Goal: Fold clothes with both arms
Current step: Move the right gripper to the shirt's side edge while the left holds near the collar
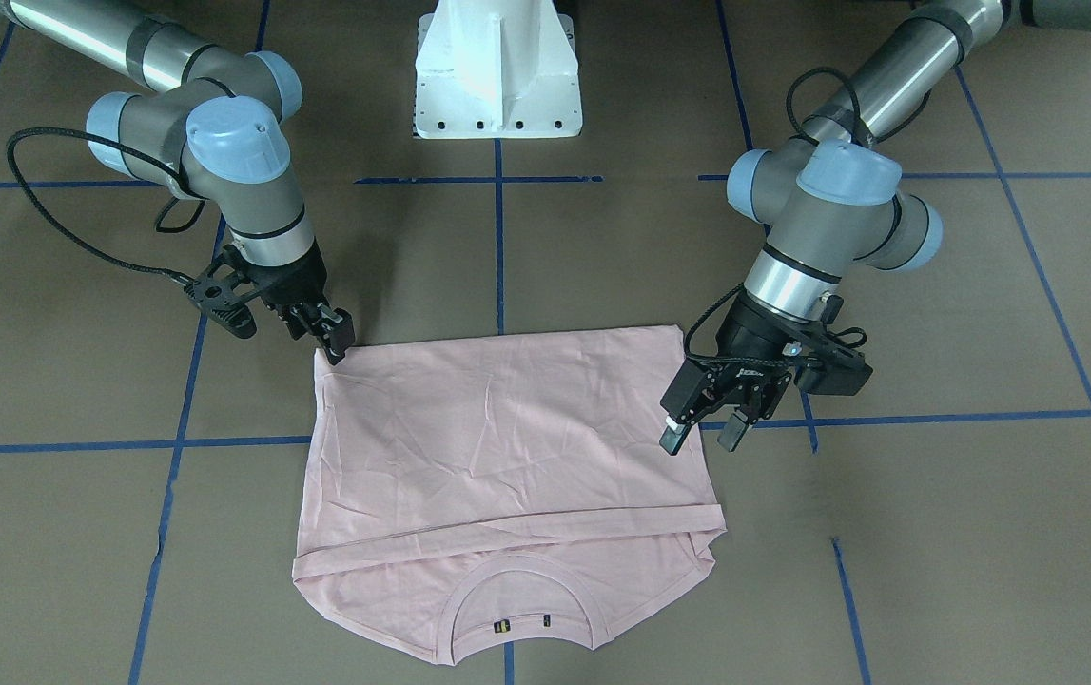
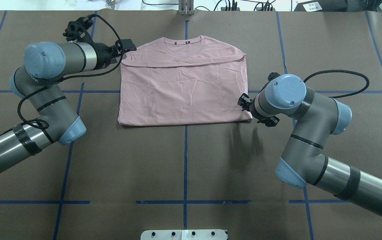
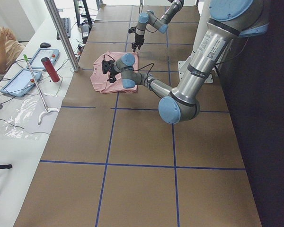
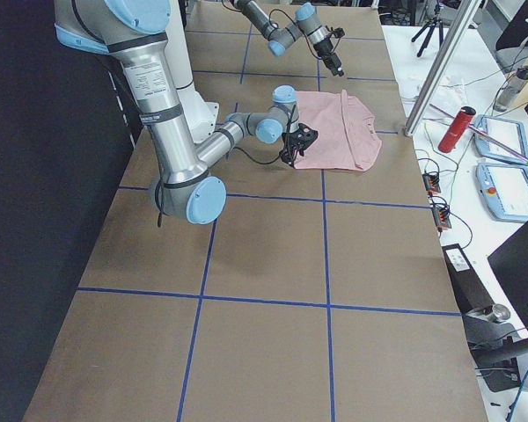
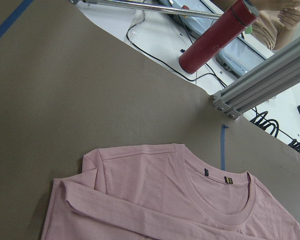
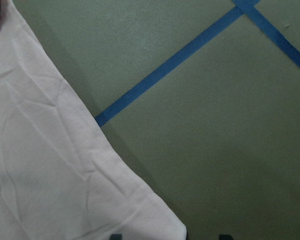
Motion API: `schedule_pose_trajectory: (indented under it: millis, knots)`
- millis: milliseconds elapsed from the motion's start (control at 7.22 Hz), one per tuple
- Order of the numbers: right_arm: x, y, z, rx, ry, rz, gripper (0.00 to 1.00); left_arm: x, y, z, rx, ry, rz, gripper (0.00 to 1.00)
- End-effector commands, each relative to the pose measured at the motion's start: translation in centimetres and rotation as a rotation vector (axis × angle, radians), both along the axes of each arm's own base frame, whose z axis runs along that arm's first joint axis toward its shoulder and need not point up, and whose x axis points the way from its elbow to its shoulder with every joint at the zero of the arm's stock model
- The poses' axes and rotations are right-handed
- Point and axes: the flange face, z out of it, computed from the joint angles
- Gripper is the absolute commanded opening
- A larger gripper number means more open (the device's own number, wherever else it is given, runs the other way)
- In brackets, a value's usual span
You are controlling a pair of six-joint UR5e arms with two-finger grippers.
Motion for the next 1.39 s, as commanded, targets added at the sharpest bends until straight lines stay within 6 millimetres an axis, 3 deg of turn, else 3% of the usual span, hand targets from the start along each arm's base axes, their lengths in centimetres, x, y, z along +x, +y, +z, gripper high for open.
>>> schedule_pose_trajectory:
  millis: [0, 139, 416, 1108, 1247]
  knots:
    - [-0.4, -0.3, 1.0, -0.011, 0.016, 0.0, 0.68, -0.3, 0.3, -0.8, 0.007, 0.008, 0.0, 1.0]
    - [-0.5, -0.3, 0.8, -0.009, 0.013, 0.0, 0.64, -0.3, 0.3, -0.7, 0.008, 0.008, -0.001, 1.0]
    - [-0.7, -0.2, 0.6, -0.008, 0.011, -0.002, 0.36, -0.3, 0.3, -0.5, 0.006, 0.006, -0.001, 1.0]
    - [-1.2, -0.1, -0.1, -0.003, 0.0, -0.007, 0.36, -0.6, 0.2, -0.8, 0.009, 0.009, -0.004, 1.0]
    - [-1.3, 0.0, -0.1, -0.003, 0.0, -0.009, 0.32, -0.6, 0.3, -0.8, 0.01, 0.01, -0.004, 1.0]
